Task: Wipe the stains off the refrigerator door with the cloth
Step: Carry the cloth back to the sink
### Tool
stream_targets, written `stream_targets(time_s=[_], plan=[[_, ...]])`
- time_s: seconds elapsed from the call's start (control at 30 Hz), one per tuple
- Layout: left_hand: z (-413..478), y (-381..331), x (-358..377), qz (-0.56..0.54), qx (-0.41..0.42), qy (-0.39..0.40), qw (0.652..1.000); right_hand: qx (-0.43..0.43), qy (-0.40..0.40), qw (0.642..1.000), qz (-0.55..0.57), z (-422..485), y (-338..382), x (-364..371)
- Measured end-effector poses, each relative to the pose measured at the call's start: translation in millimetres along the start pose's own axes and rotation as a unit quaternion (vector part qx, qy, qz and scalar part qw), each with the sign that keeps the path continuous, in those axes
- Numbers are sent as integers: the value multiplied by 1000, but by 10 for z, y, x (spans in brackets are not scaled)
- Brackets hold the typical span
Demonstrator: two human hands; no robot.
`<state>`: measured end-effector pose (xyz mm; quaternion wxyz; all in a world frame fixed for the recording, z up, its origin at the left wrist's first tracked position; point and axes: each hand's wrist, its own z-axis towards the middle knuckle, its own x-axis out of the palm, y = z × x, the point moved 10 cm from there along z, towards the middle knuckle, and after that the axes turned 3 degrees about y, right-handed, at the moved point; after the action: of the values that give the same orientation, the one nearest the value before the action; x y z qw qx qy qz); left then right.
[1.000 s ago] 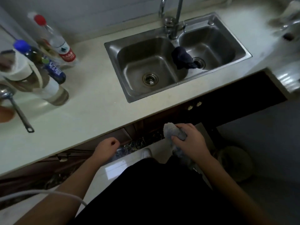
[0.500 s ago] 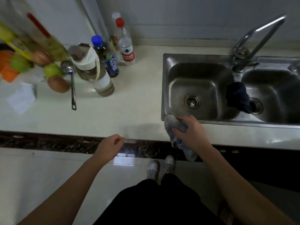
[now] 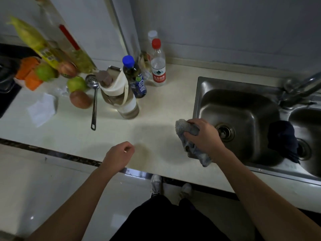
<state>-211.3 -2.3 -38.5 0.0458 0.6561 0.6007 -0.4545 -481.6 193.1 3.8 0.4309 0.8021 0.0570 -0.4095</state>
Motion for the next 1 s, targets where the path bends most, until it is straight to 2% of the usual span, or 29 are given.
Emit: stream_targets(time_s=[0.33, 0.43, 0.53, 0.77, 1.0], plan=[[216, 391, -50, -54, -34, 46, 997, -50, 30, 993, -102, 1445, 643, 394], [242, 392, -43, -52, -26, 60, 997, -30, 21, 991, -128, 1493, 680, 520], [264, 393, -33, -41, -17, 71, 997, -14, -38, 989, -140, 1335, 643, 443], [221, 464, -86, -48, 2, 79, 996, 49, -48, 986, -154, 1223, 473, 553], [45, 888, -171, -70, -27, 62, 995, -16, -23, 986, -162, 1488, 690, 634]])
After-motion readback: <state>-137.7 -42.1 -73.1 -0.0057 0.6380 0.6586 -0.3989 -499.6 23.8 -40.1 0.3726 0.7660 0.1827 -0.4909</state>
